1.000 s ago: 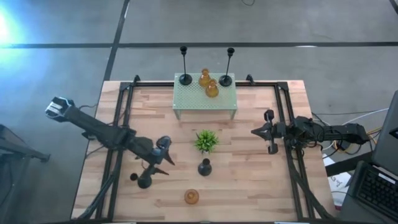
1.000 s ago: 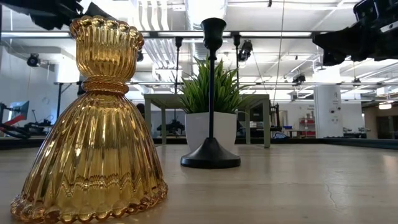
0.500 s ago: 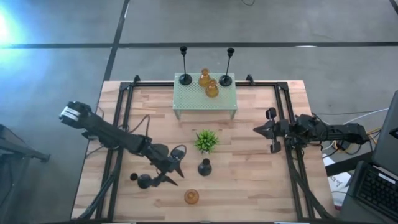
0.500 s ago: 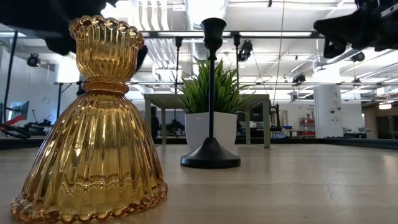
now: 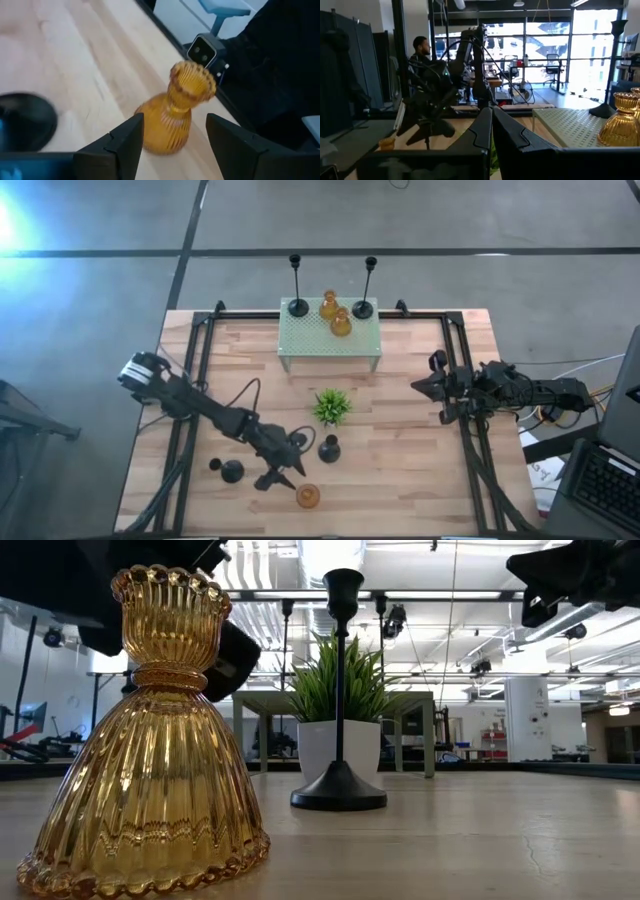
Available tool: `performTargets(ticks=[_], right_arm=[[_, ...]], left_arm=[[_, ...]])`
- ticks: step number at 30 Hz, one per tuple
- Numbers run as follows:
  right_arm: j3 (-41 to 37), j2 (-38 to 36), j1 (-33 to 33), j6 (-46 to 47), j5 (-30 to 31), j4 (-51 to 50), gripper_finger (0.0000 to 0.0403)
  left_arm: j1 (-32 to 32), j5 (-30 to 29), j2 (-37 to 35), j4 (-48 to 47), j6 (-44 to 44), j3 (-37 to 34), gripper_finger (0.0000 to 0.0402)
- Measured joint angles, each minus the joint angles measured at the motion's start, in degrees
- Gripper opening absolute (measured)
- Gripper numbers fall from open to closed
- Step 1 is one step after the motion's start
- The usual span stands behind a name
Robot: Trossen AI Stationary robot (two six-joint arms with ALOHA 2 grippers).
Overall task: Pick & Place candle stick holders
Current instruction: Put the orange candle holder on the shelf
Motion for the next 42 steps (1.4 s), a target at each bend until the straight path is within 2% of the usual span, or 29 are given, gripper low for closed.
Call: performTargets(ticks=[12, 17, 23, 42], right_arm=[[0.17, 0.01, 0.0, 2.71, 0.02, -2.95, 0.0009], [0.17, -0.01, 0.0, 2.17, 0.01, -3.01, 0.0009], [0.17, 0.01, 0.0, 1.92, 0.02, -2.99, 0.0009], [0.17, -0.03, 0.0, 1.73, 0.06, -3.05, 0.0009]], left_arm=[[-0.65, 4.02, 7.21, 14.13, -2.62, 0.65, 0.0252], [-0.67, 3.9, 9.27, 14.13, -2.36, 0.65, 0.0251], [-0.83, 3.9, 12.07, 18.3, -2.14, 0.83, 0.025], [-2.1, 4.51, 19.8, 19.69, 0.88, 9.75, 0.0242]])
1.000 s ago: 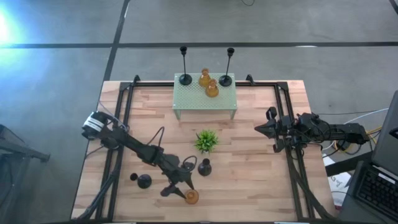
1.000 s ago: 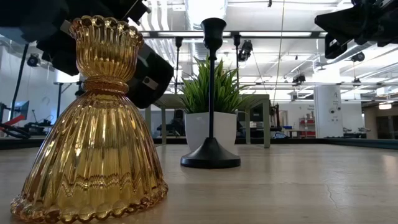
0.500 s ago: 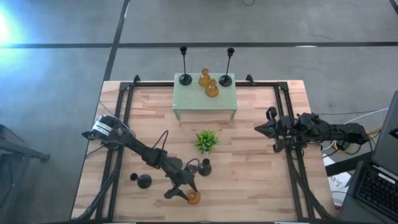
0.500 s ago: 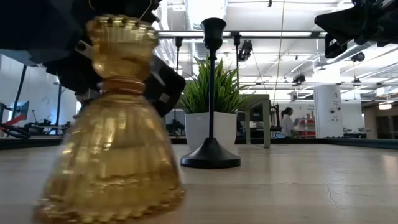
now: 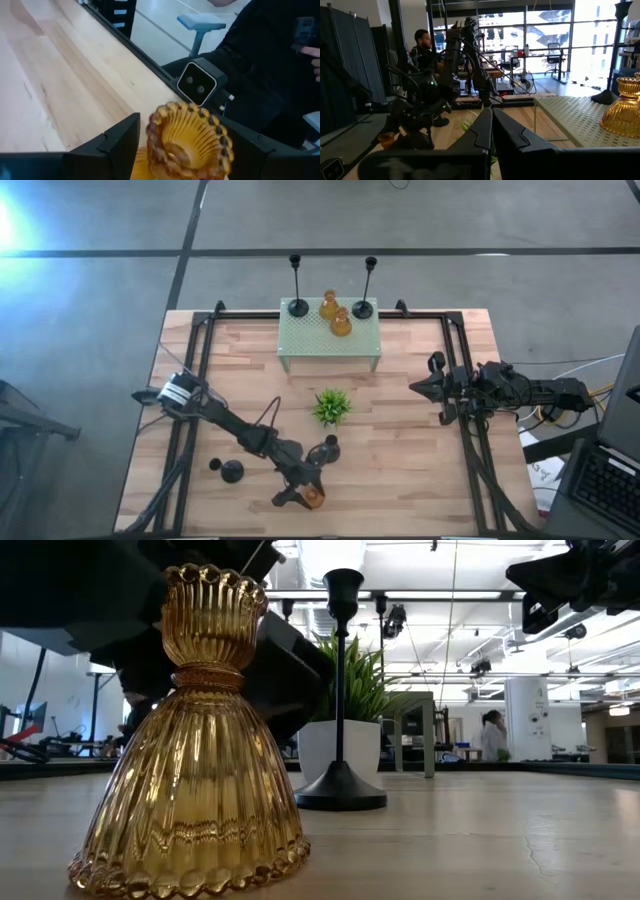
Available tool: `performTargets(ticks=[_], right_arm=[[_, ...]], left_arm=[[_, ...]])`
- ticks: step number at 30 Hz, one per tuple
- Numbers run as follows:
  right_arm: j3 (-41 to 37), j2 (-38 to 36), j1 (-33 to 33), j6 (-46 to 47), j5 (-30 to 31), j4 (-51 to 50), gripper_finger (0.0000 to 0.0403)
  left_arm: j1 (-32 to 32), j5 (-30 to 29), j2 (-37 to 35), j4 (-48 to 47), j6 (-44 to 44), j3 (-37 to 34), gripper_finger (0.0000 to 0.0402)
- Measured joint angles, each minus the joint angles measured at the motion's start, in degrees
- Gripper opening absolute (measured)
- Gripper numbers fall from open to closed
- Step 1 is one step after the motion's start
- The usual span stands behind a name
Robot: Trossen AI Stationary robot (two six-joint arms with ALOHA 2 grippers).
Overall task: Pick & Place candle stick holders
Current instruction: Put the orange candle holder on the shelf
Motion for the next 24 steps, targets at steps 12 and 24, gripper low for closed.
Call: performTargets(ticks=[12, 24], right_arm=[[-0.02, 0.02, 0.0, 0.0, 0.02, -0.1, 0.0009], [-0.04, 0.04, 0.0, 0.01, 0.05, -0.09, 0.0008]], left_arm=[[-0.09, 5.48, -3.58, -4.48, 0.39, -0.31, 0.013], [0.78, 2.8, -26.3, -19.69, -1.77, -0.31, 0.013]])
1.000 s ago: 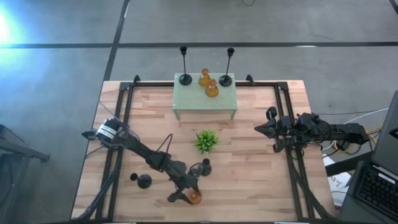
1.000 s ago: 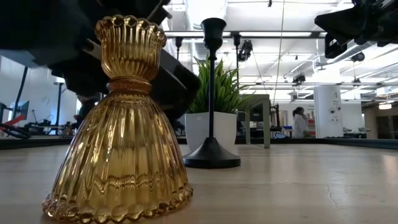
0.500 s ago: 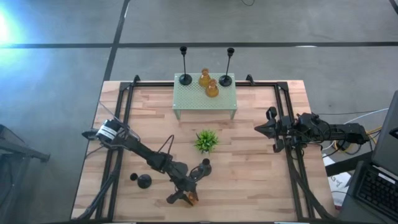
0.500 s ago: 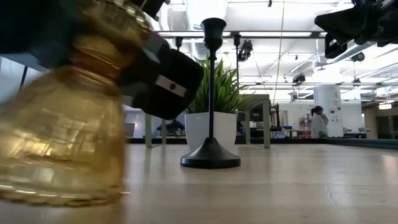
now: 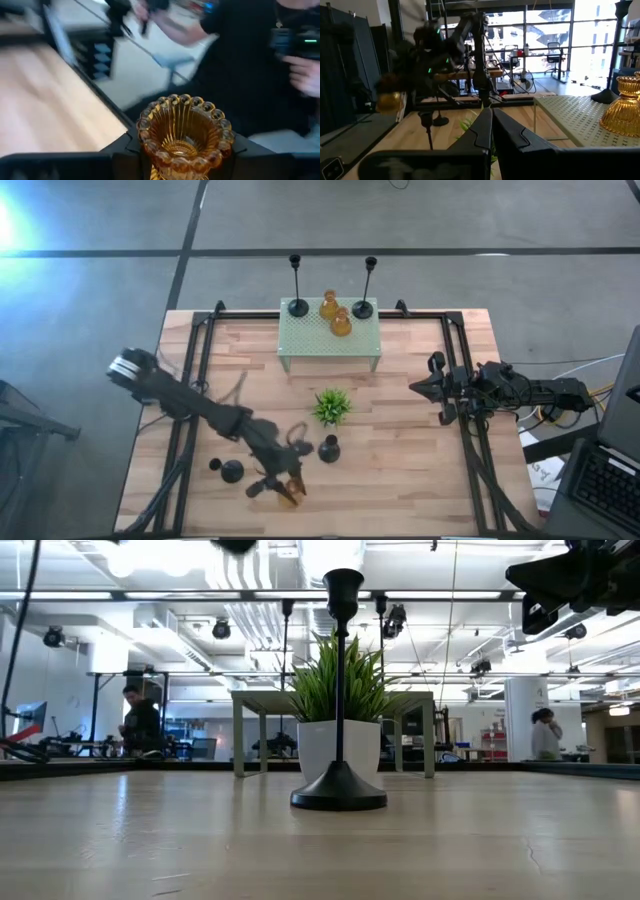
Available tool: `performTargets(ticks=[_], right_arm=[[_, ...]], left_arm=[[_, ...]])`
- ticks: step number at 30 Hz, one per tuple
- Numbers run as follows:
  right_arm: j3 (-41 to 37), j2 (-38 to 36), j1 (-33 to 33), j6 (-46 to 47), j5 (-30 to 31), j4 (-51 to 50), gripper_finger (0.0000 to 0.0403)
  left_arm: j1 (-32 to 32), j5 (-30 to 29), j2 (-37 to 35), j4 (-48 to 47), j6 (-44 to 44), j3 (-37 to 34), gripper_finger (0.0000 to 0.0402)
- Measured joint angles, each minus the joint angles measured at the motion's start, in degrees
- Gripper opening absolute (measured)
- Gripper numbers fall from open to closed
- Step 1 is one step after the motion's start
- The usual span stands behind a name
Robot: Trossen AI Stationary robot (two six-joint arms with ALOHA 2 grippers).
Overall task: Pick & Place candle stick holders
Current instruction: Put the orange candle holder on the shelf
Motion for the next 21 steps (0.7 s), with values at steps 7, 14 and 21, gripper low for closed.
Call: performTargets(ticks=[7, 14, 21], right_arm=[[0.0, -0.02, 0.0, 0.0, 0.01, 0.13, 0.0008], [-0.02, 0.0, 0.0, 0.0, 0.0, 0.15, 0.0008], [-0.02, 0.0, 0.0, 0.12, 0.0, 0.15, 0.0008]], left_arm=[[1.32, -33.27, -16.09, -10.41, 7.88, 0.0, 0.013], [7.09, -59.49, -24.01, -12.37, 11.92, 0.0, 0.013], [21.01, -56.24, -24.0, -12.03, 8.71, 0.0, 0.013]])
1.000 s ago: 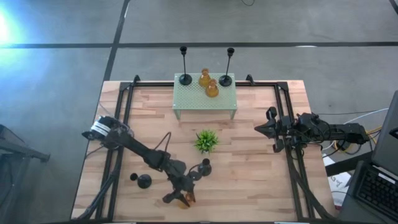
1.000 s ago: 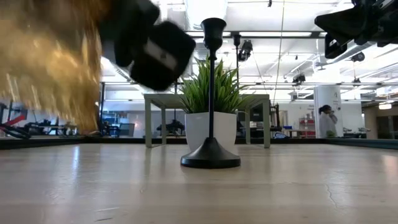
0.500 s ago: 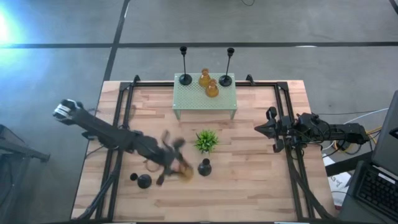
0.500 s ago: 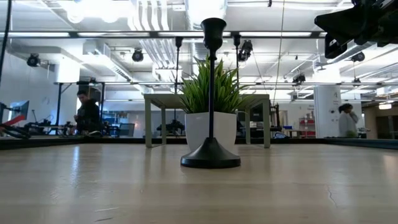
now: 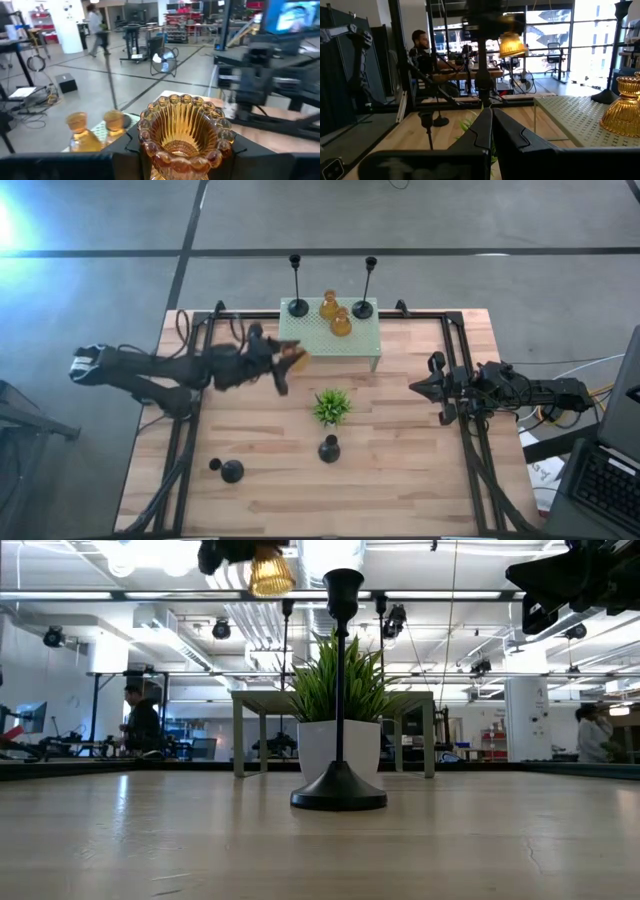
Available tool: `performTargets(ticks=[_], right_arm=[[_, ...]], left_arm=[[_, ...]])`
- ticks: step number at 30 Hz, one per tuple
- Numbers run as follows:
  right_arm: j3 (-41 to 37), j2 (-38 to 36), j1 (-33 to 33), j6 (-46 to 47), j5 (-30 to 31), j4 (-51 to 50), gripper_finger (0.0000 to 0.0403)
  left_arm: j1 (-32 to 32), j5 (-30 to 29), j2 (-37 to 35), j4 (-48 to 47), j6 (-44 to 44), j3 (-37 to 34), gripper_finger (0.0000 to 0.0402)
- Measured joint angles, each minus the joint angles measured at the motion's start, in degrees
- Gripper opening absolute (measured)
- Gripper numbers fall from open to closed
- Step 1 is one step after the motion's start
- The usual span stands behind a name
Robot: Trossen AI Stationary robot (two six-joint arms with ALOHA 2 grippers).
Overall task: Pick & Place candle stick holders
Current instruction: Put the orange candle holder on the shelf
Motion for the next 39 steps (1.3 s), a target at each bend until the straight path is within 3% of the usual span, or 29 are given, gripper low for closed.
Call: performTargets(ticks=[6, 12, 26, 39], right_arm=[[0.0, 0.0, 0.0, 0.06, -0.02, 0.0, 0.0008], [0.0, 0.02, 0.0, 0.02, -0.02, 0.0, 0.0008], [0.0, 0.04, 0.0, -0.11, -0.02, 0.0, 0.0008], [0.0, 0.04, 0.0, -0.1, -0.02, 0.02, 0.0008]], left_arm=[[11.01, 7.52, 2.71, 1.66, -2.14, -0.02, 0.013], [17.0, 11.13, 7.8, 7.35, -2.31, 0.0, 0.013], [22.1, 12.33, 20.63, 6.99, 1.86, 6.98, 0.013], [24.57, 12.59, 24.58, 7.63, 1.58, 7.04, 0.013]])
